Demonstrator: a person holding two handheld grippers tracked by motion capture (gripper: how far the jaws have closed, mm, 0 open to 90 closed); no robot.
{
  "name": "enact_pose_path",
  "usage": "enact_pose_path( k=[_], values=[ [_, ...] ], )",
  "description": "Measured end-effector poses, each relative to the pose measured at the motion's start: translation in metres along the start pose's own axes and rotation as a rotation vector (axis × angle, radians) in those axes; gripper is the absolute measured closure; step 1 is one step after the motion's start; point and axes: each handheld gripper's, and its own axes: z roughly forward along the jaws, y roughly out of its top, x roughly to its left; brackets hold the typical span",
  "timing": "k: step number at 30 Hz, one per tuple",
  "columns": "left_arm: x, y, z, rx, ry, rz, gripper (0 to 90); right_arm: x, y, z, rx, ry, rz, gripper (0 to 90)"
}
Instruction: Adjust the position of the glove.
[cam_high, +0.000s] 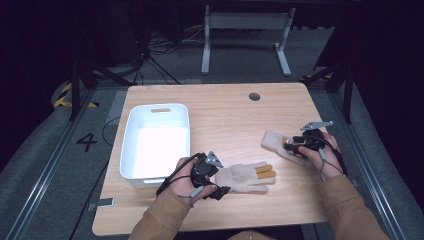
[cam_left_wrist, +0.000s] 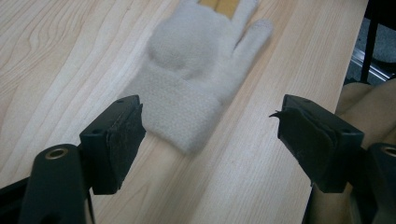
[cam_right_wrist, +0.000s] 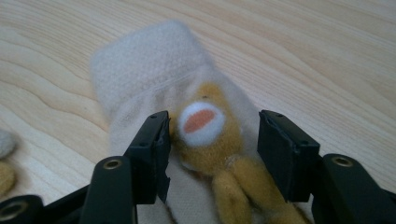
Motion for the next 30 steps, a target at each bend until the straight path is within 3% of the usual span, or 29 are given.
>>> enact_pose_path(
  k=[7, 10, 16, 24, 30],
  values=[
    [0.0, 0.0, 0.0, 0.001, -0.001, 0.0, 23.1, 0.001, -0.001, 0.003, 0.029, 0.003, -0.027, 49.0],
    [0.0, 0.0, 0.0, 0.004, -0.003, 0.0, 23.1, 0.001, -0.001, 0.002, 0.037, 0.018, -0.029, 56.8],
    [0.0, 0.0, 0.001, 0.004, -0.003, 0.001, 23.2, 0.003, 0.0, 0.0, 0.05, 0.014, -0.047, 63.9],
    [0.001, 0.0, 0.001, 0.004, -0.007, -0.003, 23.1, 0.002, 0.002, -0.006, 0.037, 0.025, -0.028, 65.6],
    [0.001, 0.0, 0.001, 0.004, -0.01, 0.001, 23.1, 0.006, 0.009, -0.019, 0.006, 0.03, -0.059, 65.6]
  ],
)
